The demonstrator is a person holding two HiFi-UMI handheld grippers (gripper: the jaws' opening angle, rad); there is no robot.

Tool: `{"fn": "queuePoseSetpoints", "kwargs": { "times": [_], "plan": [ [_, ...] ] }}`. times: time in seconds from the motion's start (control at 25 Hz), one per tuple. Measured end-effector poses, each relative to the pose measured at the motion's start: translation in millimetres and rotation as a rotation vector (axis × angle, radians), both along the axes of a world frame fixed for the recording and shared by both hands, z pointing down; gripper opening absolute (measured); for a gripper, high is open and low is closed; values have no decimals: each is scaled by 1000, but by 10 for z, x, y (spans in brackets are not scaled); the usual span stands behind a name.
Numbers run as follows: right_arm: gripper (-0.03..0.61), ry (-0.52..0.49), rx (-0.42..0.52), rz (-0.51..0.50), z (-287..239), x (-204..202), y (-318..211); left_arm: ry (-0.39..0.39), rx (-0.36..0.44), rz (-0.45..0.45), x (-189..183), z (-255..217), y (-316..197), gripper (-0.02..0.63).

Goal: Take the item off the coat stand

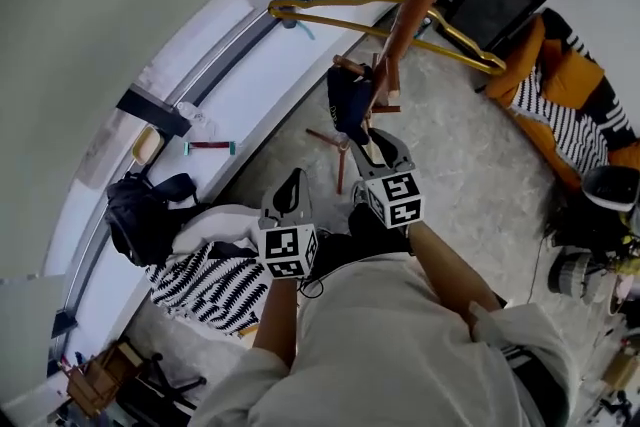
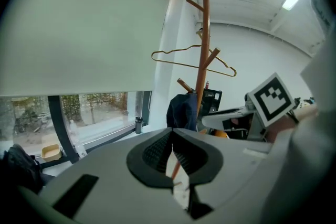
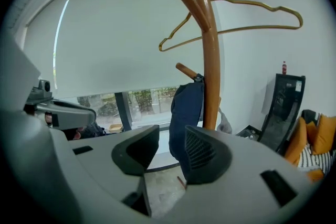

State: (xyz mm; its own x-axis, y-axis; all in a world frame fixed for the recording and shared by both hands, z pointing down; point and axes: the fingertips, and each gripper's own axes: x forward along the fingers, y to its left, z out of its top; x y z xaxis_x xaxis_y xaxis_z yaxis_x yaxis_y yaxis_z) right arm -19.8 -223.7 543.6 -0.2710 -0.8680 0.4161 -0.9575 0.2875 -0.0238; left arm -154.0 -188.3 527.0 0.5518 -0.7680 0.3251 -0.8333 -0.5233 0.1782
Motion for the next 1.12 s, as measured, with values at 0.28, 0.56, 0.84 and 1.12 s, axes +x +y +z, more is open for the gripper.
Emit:
{"fn": "queuePoseSetpoints", "kwargs": {
  "times": [0.28, 0.56, 0.84, 1.12],
  "plan": [
    [197, -21, -32, 28, 167, 0, -250, -5, -16, -57, -195, 112, -34, 11],
    [242, -34, -75, 50, 420, 4, -395, 2, -13, -82, -176, 289, -141, 11],
    [244, -10, -119, 47, 561, 9, -499, -5, -10, -98, -239, 259, -178, 11],
    [199, 32, -126, 65, 571, 25, -578, -3, -8, -117, -357, 262, -206, 11]
  ]
}}
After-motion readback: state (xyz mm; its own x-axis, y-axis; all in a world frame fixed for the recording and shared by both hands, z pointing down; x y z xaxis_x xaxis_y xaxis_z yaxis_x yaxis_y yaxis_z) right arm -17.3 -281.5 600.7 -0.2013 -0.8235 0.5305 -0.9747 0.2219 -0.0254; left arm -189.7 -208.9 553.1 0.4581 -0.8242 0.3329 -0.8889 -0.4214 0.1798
